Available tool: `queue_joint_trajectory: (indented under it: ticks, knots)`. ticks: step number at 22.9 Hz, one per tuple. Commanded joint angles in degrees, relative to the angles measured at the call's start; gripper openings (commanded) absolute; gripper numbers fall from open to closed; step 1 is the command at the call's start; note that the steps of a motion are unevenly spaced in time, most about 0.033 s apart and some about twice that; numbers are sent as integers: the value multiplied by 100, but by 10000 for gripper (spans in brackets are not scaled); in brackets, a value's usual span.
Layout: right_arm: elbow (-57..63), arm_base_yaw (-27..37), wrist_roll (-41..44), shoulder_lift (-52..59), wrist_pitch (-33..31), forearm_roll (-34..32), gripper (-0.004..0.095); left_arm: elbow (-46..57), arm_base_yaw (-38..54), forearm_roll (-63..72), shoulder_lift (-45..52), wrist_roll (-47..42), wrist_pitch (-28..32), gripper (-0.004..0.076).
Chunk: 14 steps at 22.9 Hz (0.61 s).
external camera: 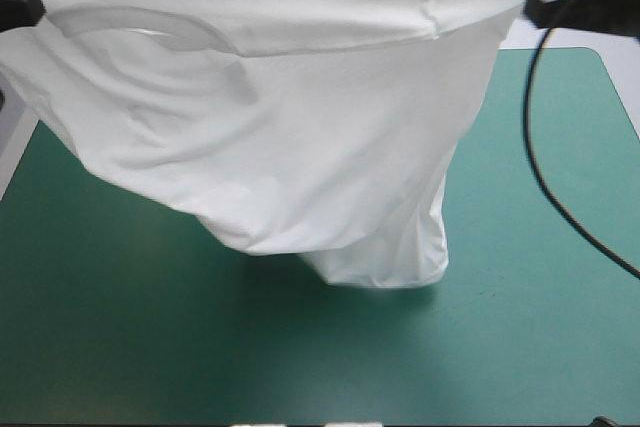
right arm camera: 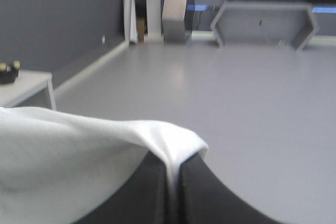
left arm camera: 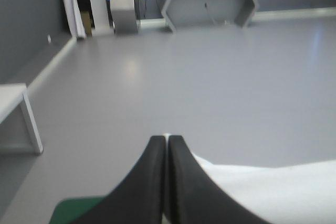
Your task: Fold the cloth
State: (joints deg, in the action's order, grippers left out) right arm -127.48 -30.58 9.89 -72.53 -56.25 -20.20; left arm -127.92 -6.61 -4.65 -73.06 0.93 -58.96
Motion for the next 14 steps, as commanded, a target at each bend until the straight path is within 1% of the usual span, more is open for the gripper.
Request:
queue_joint_trajectory:
  ticks: [1, 3, 7, 10, 11, 14]
  knots:
    - [-815, 18, -301, 143, 484, -444, -14, -632, -1, -442, 110, 58, 486, -10]
    - [-1093, 18, -518, 155, 484, -455, -14, -831, -1, -847, 110, 46, 486, -10]
    - [-1396, 18, -565, 155, 484, -480, -14, -942, -1, -1598, 110, -7, 474, -10]
    - [-1432, 18, -576, 155, 519, -464, -14, -942, -1, -1458, 135, 147, 373, -10]
    - [-1419, 18, -576, 136, 503, -351, -14, -942, -1, -1282, 135, 277, 342, -10]
    - [-1410, 18, -576, -265, 196, -306, -14, -661, -1, -731, 73, 362, 226, -10]
